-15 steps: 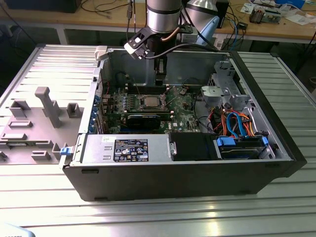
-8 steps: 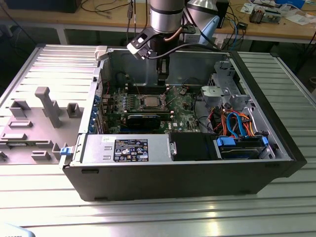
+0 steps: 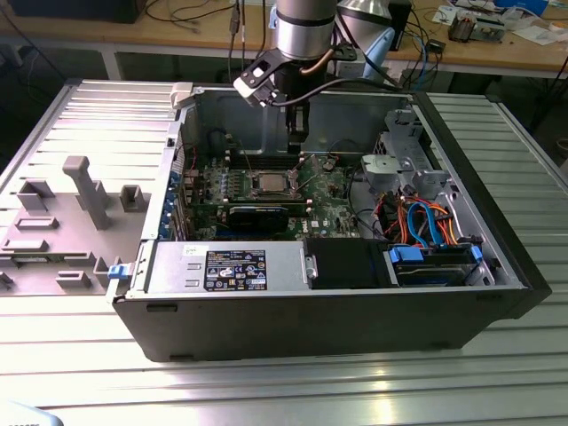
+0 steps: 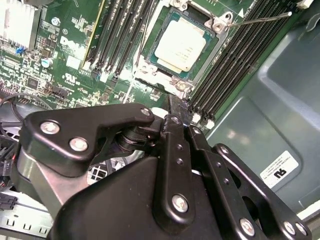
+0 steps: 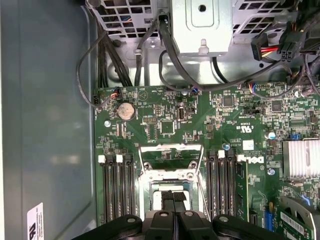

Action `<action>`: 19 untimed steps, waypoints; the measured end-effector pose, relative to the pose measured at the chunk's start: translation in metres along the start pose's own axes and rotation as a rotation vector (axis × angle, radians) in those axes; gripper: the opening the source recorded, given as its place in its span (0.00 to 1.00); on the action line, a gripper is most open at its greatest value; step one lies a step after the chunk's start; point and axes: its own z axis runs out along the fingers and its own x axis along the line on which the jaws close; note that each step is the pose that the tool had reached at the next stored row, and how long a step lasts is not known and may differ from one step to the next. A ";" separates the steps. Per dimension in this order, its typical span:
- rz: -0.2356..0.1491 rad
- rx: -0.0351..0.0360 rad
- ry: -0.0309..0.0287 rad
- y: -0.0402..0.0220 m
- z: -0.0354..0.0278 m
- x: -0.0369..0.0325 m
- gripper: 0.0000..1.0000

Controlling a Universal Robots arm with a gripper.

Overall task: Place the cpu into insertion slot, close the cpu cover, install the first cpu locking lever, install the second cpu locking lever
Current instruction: 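Close the cpu cover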

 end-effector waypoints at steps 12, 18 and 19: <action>0.000 0.0000 0.0001 0.0122 0.0003 0.0003 0.11; 0.000 0.0000 0.0001 0.0186 0.0005 0.0006 0.11; 0.000 0.0000 0.0000 0.0199 0.0005 0.0006 0.11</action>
